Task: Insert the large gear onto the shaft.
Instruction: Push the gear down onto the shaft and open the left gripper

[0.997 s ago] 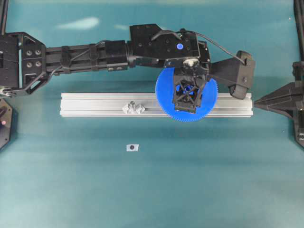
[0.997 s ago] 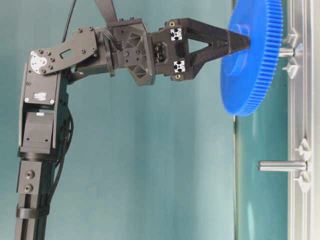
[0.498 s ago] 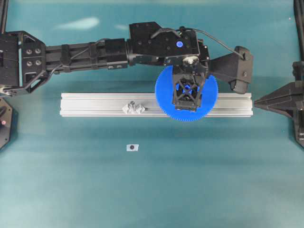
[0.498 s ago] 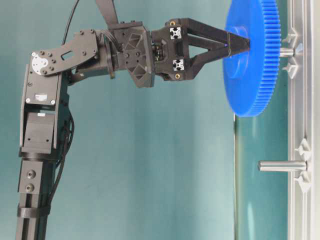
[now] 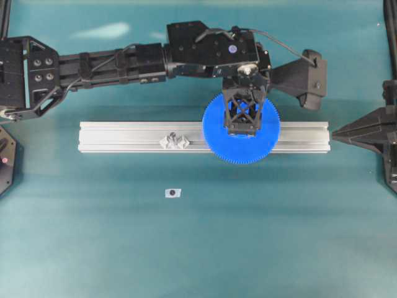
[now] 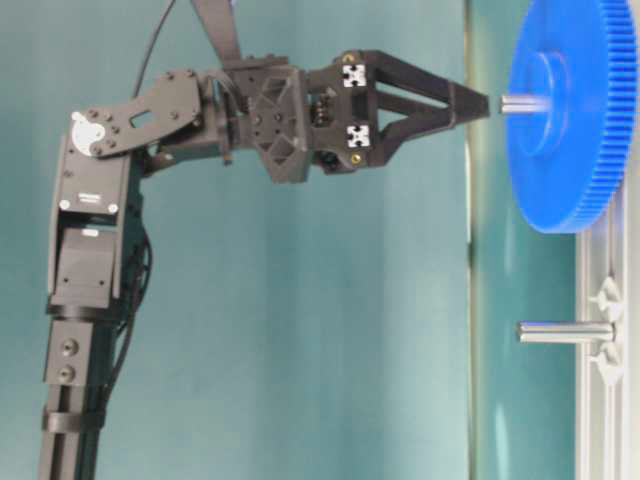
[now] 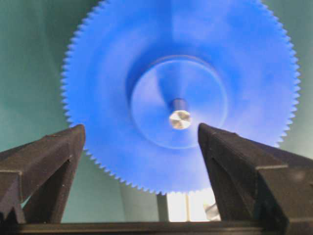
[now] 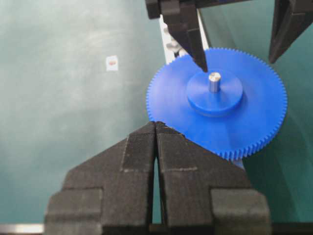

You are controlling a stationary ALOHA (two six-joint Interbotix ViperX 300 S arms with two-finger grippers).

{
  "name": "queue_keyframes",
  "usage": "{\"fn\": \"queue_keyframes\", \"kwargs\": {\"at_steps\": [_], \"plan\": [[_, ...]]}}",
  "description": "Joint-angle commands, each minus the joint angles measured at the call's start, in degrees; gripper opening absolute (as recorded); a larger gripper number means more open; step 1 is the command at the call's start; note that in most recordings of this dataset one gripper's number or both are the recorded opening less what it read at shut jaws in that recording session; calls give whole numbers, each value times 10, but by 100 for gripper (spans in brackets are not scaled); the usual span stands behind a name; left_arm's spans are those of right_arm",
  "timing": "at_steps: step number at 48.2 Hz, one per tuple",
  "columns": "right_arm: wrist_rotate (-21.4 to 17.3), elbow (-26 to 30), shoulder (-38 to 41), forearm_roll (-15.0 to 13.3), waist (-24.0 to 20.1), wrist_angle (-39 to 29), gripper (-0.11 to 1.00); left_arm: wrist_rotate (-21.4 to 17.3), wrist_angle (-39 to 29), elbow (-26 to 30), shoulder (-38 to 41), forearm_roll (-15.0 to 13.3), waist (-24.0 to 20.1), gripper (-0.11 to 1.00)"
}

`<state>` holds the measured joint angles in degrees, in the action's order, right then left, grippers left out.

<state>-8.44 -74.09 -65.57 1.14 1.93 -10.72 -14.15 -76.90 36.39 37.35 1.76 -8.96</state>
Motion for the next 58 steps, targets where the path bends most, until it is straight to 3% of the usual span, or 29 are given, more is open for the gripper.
{"fn": "queue_keyframes", "kwargs": {"at_steps": [1,58], "plan": [[-5,7,4,-1,2,3,3,2,-1,11,-30,1,3,91],[-5,6,3,-1,2,3,3,11,-10,7,-79,-1,38,90]]}}
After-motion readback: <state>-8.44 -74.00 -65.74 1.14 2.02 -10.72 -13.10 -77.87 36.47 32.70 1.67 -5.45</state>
